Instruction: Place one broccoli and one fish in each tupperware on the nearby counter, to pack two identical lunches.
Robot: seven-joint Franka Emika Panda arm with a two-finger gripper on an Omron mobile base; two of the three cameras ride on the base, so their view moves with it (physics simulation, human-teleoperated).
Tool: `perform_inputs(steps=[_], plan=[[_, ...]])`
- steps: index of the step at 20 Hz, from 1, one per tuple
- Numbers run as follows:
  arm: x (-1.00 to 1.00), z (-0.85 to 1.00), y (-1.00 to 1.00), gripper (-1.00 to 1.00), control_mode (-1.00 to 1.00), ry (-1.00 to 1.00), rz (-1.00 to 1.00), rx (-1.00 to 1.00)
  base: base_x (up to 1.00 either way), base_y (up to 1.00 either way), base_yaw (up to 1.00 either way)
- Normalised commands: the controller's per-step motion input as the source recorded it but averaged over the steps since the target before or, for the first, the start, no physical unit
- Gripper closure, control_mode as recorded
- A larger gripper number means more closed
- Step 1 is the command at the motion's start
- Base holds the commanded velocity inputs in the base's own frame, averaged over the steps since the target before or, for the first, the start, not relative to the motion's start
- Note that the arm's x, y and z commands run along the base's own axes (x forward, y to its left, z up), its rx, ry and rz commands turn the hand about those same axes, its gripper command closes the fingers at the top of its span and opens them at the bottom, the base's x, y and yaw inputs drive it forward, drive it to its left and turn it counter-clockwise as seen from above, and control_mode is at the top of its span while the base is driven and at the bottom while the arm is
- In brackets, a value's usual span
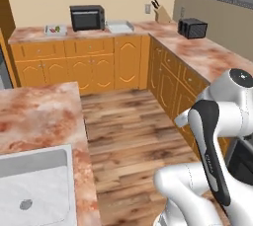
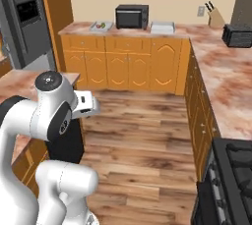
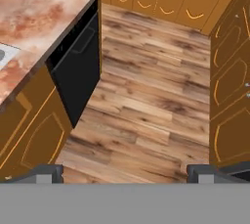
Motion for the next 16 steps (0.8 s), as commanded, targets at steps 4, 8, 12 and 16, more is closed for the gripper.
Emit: perform_inputs(steps=[4, 8, 12, 16], plan=[[0.00, 0.00, 0.00, -1.00, 1.00, 0.00, 0.00, 0.00, -1.00, 0.04, 0.00], [0.00, 0.00, 0.00, -1.00, 1.00, 0.00, 0.00, 0.00, -1.00, 0.03, 0.00], [0.00, 0.00, 0.00, -1.00, 1.00, 0.00, 0.00, 0.00, -1.00, 0.04, 0.00], [0.00, 0.00, 0.00, -1.00, 1.00, 0.00, 0.00, 0.00, -1.00, 0.04, 0.00]])
